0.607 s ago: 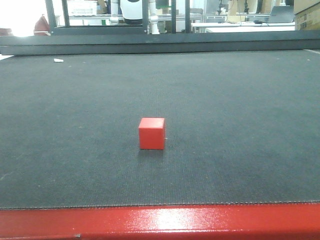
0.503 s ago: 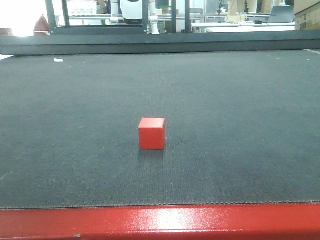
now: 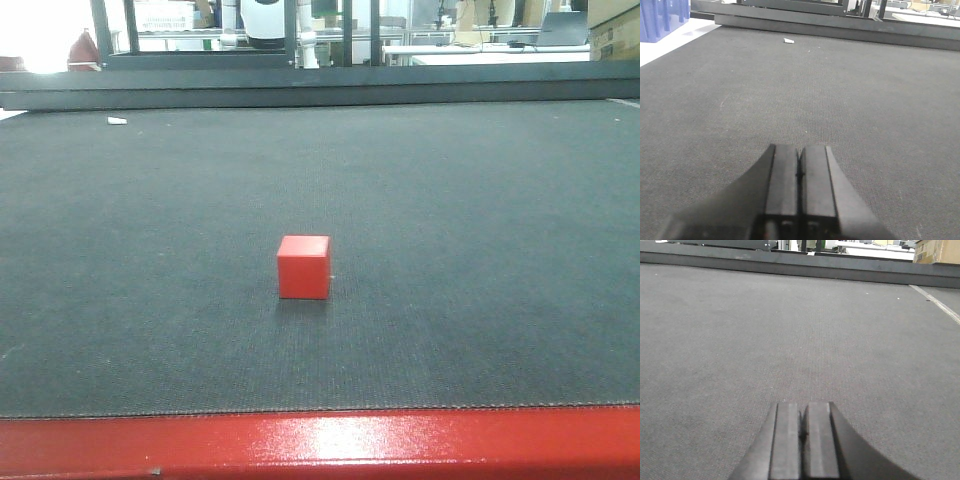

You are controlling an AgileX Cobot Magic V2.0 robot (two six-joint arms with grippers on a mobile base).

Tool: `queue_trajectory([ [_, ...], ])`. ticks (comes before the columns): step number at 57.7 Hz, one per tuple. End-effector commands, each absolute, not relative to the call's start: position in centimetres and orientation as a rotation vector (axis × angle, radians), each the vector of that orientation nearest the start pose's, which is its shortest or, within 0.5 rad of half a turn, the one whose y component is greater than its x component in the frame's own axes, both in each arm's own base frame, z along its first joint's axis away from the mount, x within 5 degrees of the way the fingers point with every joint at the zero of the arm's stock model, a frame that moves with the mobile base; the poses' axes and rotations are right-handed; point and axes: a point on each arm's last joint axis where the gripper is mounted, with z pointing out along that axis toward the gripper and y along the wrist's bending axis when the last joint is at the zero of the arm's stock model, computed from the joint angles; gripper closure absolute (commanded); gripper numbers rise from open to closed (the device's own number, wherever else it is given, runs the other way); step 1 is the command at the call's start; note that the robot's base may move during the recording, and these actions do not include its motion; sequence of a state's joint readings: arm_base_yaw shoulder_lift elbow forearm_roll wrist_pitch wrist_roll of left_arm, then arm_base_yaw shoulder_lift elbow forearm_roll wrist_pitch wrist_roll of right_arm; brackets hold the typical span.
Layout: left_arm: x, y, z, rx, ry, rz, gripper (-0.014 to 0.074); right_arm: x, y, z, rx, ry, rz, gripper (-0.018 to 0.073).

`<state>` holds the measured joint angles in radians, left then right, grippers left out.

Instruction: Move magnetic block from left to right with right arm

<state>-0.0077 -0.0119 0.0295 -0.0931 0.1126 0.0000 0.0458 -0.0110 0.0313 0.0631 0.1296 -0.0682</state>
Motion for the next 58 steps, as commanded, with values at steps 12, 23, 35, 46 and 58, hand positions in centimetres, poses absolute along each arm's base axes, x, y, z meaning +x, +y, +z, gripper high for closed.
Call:
queue_trajectory([
  [12,5.6,-0.1,19.8,-0.065,1.529,-0.095,0.0722,5.5,0.2,20.4,-0.042,1.49,0.023,0.0484],
  [23,5.6,-0.1,19.8,-0.065,1.529,-0.095,0.0722,5.0,0.3,24.0,-0.041,1.459,0.031,0.0484],
  [35,5.6,-0.1,19.8,-0.065,1.529,-0.095,0.0722,6.0,0.5,27.5,-0.075,1.76,0.049,0.0484],
  [46,5.6,-0.1,19.8,-0.065,1.529,-0.095,0.0722,9.5,1.4,29.4,-0.115,1.925,0.129,0.0484],
  [58,5.6,-0.1,19.8,-0.065,1.529,-0.095,0.0722,13.8,4.8,29.5,-0.298,2.087,0.263,0.0484],
])
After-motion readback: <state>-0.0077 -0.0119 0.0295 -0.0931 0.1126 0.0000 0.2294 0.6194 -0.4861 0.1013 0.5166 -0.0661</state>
